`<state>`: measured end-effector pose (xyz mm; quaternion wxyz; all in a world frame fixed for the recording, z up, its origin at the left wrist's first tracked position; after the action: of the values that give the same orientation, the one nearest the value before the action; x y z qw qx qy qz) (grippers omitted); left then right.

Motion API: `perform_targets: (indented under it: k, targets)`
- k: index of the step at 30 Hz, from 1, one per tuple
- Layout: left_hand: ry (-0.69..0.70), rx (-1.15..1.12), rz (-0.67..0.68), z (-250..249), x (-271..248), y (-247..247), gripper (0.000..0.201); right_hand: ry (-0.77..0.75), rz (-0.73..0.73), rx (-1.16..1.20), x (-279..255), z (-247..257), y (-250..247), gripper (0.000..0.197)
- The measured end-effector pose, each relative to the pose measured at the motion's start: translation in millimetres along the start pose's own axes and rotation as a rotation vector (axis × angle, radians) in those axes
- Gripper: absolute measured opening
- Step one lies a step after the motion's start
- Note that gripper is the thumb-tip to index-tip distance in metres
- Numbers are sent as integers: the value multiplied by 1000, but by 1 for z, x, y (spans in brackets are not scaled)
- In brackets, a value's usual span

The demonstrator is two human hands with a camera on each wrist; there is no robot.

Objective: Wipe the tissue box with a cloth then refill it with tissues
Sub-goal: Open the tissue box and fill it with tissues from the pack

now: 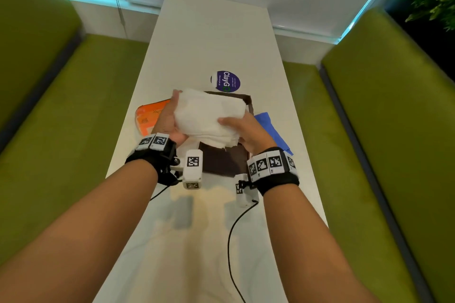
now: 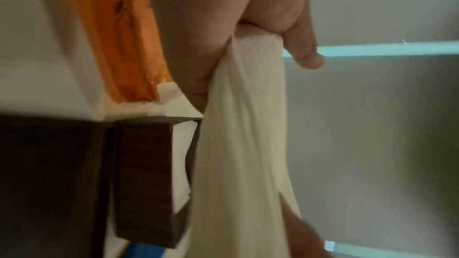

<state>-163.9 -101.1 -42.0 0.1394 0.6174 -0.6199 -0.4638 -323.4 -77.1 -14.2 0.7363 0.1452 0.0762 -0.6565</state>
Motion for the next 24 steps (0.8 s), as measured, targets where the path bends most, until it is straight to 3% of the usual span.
perform_targets:
  k: [3, 7, 9, 13, 18, 22, 24]
  targets:
    - [-103, 389, -134, 4, 13, -8, 38, 122, -115, -189, 12, -5, -12, 36]
    - [-306, 781, -243, 11, 29, -14, 23, 369, -34, -364, 20, -10, -27, 61]
    - [-344, 865, -262, 11, 35, -8, 27, 337, -77, -428, 25, -7, -40, 74]
    - [-176, 886, -159, 12, 47, 16, 51, 90, -214, -574, 40, 9, -56, 76]
    - [147, 1186, -145, 13, 70, 47, 66, -34, -352, -547, 62, 13, -63, 66]
    - [237, 1258, -198, 19, 91, 51, 61, -50, -420, -516, 77, 0, -66, 62]
    - [186, 1308, -192, 27, 101, 49, 61, -41, -424, -512, 82, -7, -65, 60]
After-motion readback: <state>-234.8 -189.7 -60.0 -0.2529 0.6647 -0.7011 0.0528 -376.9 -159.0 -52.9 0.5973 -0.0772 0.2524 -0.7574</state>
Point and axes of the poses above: each hand's wrist, its own x-axis towards the middle knuckle, its own y-axis out of the palm, z = x × y, the point moved 3 cm from there along x, towards the middle knuckle, and after that the axes turned 1 degree about z, right-handed, at the moved point
